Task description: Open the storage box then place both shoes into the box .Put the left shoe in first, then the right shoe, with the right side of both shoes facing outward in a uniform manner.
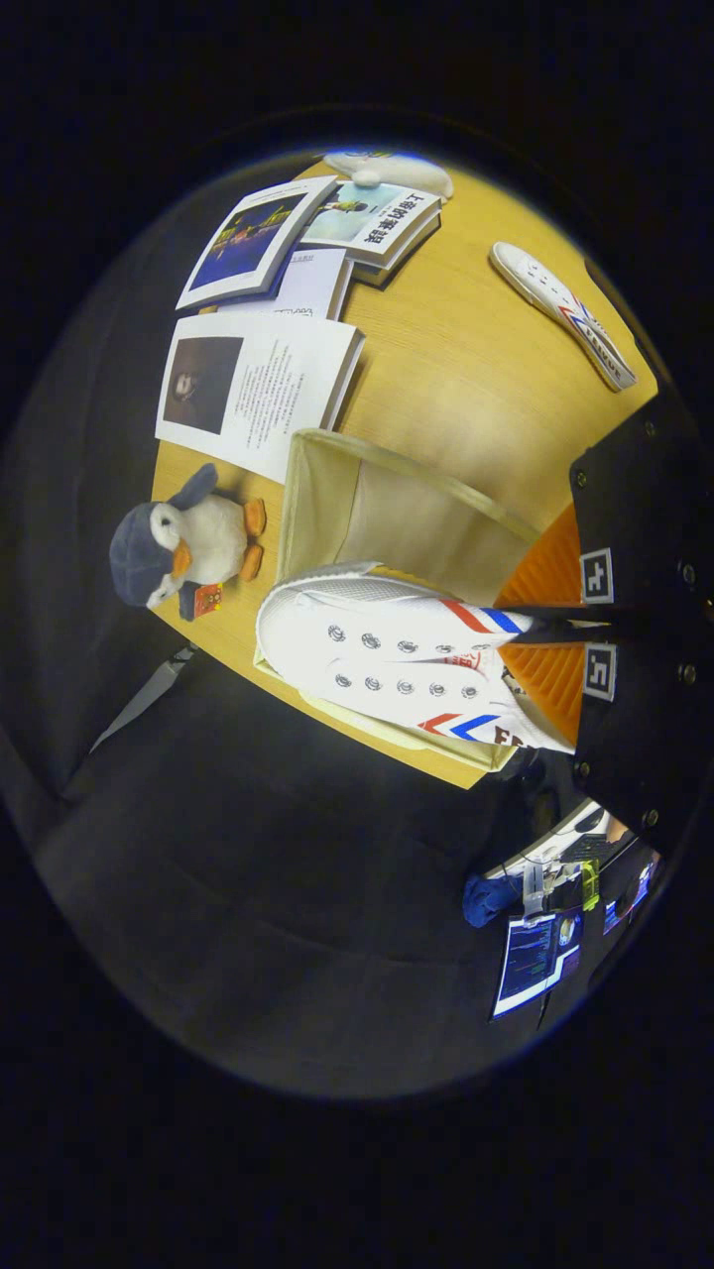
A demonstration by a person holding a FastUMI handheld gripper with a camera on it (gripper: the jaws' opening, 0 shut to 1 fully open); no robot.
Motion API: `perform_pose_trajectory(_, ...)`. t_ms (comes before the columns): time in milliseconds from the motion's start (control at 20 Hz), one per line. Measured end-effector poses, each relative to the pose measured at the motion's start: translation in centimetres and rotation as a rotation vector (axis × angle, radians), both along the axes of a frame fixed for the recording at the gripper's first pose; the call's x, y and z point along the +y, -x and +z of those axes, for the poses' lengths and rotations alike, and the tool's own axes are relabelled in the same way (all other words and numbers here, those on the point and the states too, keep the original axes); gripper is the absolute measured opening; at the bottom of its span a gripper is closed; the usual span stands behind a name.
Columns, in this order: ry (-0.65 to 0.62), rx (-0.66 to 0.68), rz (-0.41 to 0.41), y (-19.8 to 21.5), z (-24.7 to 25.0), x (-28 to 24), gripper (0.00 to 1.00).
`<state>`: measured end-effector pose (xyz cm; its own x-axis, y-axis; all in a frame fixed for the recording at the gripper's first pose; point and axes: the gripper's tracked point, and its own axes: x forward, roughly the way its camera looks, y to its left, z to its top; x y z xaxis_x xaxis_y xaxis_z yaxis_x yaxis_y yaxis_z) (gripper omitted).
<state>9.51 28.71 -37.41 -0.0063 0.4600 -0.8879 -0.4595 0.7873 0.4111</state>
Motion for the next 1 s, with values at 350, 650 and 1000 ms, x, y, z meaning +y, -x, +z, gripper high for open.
perform_pose_trajectory(350,0.061,0.007,-0.005,-1.1,-3.1,2.0,0.0)
perform_pose_trajectory(650,-0.002,-0.001,-0.077,-2.5,-4.2,3.7,0.74)
perform_pose_trajectory(1000,-0.054,-0.098,-0.071,-3.4,1.0,1.3,0.98)
